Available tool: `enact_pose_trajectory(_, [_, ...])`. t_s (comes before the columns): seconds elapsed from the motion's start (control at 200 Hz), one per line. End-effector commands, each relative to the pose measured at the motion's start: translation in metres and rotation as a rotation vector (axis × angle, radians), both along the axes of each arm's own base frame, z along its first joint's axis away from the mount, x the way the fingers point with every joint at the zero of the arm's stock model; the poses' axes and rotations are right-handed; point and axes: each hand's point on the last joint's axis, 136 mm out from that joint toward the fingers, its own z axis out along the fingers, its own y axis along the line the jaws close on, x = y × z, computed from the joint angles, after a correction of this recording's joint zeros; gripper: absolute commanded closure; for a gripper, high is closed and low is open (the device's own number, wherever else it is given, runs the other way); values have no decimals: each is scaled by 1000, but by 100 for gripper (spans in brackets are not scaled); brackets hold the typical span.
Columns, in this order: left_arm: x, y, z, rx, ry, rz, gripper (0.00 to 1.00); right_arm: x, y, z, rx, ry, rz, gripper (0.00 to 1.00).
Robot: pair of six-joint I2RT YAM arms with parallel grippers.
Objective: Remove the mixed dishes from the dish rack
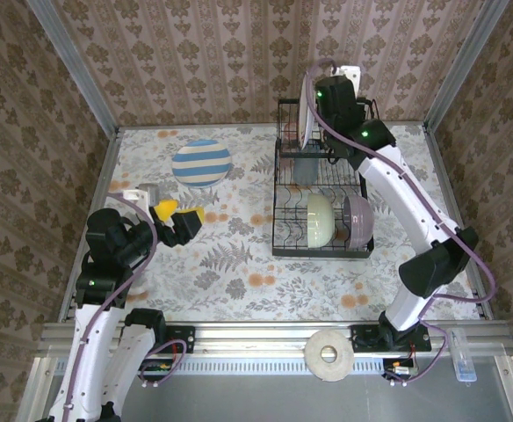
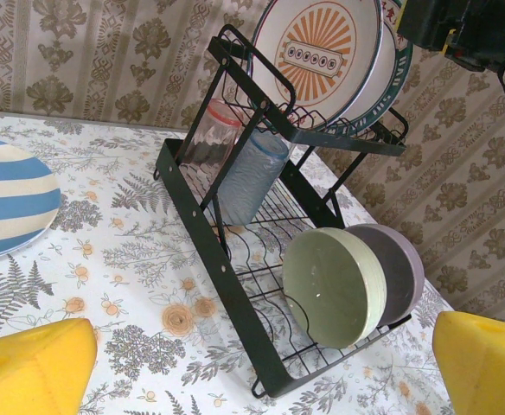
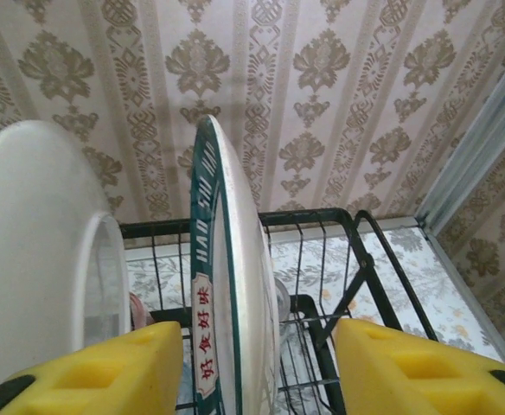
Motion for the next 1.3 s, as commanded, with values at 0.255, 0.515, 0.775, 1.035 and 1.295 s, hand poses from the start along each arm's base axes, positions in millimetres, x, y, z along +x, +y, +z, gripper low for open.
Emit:
enact_pose_trajectory(0.255, [1, 1, -2, 2, -3, 1, 0, 9, 0, 2, -67, 8, -75, 57])
enact_pose_trajectory(0.515, [2, 1, -4, 3, 5, 0, 0, 17, 2, -3, -90, 19, -95, 59])
enact_pose_trajectory(0.775, [2, 2, -3, 5, 1, 3, 0, 22, 2, -11, -114, 41, -101, 67])
enact_pose_trajectory(1.035, [4, 2, -4, 2, 9, 5, 0, 23, 1, -13, -128, 49, -108, 74])
enact_pose_trajectory(1.295, [4, 2, -5, 2, 10, 5, 0, 22, 2, -11, -125, 49, -90, 87])
